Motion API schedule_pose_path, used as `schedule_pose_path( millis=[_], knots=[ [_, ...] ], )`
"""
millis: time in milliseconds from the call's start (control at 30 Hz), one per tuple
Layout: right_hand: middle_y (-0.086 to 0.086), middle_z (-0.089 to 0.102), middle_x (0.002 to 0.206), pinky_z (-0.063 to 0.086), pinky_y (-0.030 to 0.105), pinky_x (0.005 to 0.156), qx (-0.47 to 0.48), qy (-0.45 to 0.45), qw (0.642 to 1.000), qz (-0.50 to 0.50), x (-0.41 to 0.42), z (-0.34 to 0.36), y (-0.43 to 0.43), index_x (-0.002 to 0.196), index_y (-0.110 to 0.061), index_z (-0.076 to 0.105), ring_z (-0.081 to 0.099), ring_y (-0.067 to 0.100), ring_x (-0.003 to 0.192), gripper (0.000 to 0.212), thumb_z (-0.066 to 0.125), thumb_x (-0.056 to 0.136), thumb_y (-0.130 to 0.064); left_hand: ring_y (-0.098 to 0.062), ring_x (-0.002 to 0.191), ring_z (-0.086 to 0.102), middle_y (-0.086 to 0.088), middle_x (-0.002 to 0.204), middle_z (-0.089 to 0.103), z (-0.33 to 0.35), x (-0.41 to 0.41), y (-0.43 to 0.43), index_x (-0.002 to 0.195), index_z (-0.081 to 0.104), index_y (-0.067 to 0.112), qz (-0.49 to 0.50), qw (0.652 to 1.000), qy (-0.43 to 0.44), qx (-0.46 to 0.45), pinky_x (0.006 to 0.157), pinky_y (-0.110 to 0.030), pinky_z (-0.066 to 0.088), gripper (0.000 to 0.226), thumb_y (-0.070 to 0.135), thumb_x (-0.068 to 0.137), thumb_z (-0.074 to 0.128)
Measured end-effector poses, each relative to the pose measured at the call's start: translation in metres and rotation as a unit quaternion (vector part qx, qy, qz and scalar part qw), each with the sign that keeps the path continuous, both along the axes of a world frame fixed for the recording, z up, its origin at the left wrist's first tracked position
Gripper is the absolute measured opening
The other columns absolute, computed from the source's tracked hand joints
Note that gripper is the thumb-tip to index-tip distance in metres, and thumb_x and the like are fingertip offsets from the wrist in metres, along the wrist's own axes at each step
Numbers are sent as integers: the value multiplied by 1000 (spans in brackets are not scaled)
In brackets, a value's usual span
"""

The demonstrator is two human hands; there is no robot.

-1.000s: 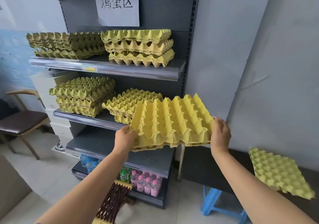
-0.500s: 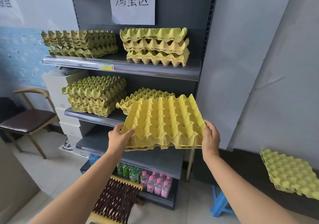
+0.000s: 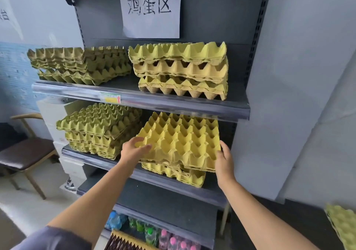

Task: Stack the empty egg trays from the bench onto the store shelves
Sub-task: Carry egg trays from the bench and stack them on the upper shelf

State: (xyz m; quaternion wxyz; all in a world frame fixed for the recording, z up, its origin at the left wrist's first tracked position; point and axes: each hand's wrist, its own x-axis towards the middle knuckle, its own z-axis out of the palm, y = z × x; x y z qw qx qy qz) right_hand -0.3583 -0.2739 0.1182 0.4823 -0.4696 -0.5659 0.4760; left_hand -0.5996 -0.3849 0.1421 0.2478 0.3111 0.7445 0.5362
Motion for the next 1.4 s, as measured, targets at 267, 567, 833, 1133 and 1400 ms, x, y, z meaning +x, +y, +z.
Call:
schedule_pose_path(
  millis=[267, 567, 833, 1133, 1400],
  knots=[
    [8, 35, 147, 29, 23, 95, -3, -39, 999, -34, -50, -3, 38, 145, -17, 34, 39, 21, 131, 42, 32, 103, -17, -27, 107, 56, -11, 126, 53, -5, -58, 67, 113, 61, 22, -18, 999, 35, -15, 91, -38, 47, 42, 30, 75, 77],
    [11, 36, 147, 38, 29, 98, -28, -207, 977, -40, -69, -28, 45, 151, -17, 21, 43, 25, 129, 50, 35, 102, -17, -36, 118, 41, -16, 133, 34, -44, -74, 87, 125, 53, 15, -56, 978, 116, -163, 95, -36, 35, 46, 28, 83, 68],
    [7, 36, 149, 40, 29, 97, -30, -220, 974, -44, -82, -23, 40, 150, -18, 22, 43, 24, 130, 51, 37, 102, -18, -37, 120, 40, -16, 133, 38, -34, -88, 89, 127, 52, 20, -49, 970, 179, -156, 98, -42, 37, 46, 26, 83, 64],
    [10, 38, 143, 40, 37, 102, 59, -374, 925, 1, -41, -3, 29, 147, -21, 28, 43, 27, 128, 54, 41, 98, -41, -34, 134, 24, -13, 145, 29, -22, -51, 88, 134, 45, 23, -70, 901, 397, -162, 110, -47, 20, 47, 25, 89, 53],
    [4, 45, 138, 42, 36, 95, 210, -571, 793, -24, 76, 19, 19, 141, -22, 41, 47, 25, 120, 43, 43, 99, -30, -27, 129, 35, -6, 138, 42, -1, 81, 105, 133, 47, 27, -198, 829, 515, -88, 107, -44, 26, 40, 29, 93, 48]
  ],
)
